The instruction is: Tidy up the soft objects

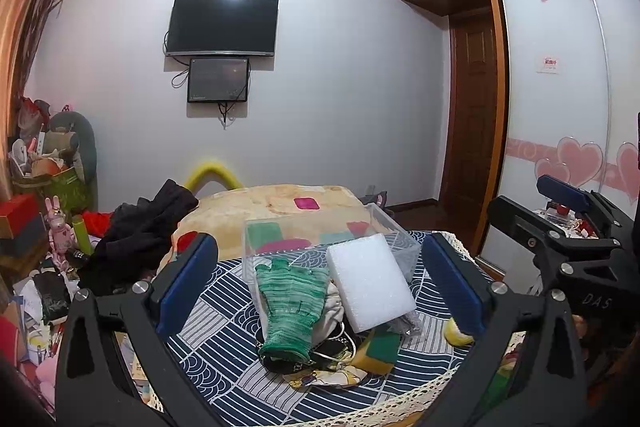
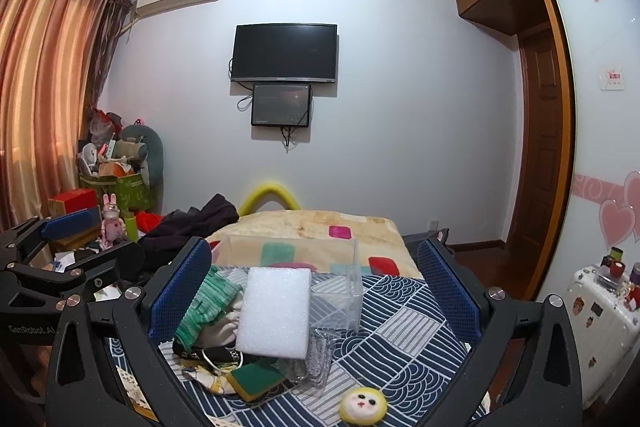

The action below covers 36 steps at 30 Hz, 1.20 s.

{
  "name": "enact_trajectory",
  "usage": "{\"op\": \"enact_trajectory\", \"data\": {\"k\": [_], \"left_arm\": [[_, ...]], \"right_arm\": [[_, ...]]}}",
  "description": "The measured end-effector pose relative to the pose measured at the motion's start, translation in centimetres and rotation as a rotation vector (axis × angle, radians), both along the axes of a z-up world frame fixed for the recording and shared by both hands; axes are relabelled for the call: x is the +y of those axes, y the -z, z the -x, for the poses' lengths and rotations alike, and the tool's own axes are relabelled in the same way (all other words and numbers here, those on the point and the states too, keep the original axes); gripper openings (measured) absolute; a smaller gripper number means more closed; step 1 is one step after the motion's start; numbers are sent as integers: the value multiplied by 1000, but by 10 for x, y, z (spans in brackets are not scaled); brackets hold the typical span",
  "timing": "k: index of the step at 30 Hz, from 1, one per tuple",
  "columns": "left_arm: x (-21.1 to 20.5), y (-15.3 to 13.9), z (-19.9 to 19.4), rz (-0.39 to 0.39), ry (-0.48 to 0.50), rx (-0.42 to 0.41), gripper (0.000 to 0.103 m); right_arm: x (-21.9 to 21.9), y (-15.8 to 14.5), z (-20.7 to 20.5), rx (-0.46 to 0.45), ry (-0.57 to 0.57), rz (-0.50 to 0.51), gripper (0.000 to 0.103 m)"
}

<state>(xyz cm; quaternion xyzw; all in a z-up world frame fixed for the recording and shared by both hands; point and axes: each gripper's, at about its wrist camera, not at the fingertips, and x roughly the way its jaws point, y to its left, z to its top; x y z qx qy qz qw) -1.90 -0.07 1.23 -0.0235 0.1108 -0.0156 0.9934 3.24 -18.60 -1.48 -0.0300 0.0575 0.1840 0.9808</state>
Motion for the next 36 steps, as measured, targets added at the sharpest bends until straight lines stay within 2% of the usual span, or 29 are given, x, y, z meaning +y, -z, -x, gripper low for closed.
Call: {"op": "enact_trajectory", "data": {"k": [36], "left_arm": [[-2,2,-3,9,3,6,103]], "right_arm": [[2,2,2,-13,-8,1,103]]}}
